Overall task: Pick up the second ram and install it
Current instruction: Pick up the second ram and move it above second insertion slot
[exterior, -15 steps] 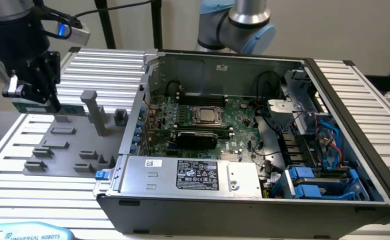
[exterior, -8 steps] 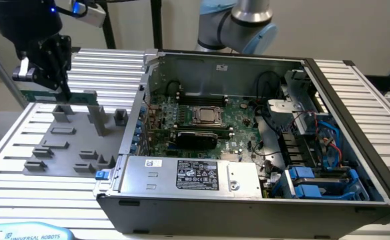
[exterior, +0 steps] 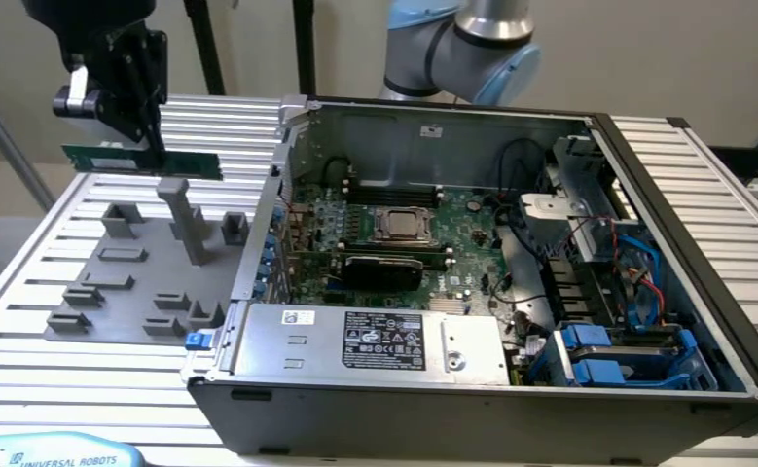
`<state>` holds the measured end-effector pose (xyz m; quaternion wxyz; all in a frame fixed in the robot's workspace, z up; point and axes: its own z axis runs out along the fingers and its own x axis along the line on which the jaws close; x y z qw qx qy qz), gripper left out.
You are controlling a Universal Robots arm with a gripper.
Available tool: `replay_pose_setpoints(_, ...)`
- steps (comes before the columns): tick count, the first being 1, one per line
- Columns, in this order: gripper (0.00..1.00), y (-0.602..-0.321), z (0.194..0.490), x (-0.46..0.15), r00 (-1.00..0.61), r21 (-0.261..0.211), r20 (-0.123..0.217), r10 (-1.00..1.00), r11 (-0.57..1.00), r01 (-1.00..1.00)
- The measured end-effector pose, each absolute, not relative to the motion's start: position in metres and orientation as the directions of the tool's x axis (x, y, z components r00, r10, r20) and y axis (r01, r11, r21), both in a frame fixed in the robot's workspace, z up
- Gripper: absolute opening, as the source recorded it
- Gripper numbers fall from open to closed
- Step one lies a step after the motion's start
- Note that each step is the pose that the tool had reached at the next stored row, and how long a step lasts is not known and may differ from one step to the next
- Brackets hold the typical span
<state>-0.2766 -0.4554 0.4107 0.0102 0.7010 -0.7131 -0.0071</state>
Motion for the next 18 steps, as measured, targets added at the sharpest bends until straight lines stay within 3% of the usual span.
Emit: replay_pose_setpoints(18,0.14,-0.455,0.428,-0.195,-0.017,0.024,0.004,-1.0,0.017,-1.0)
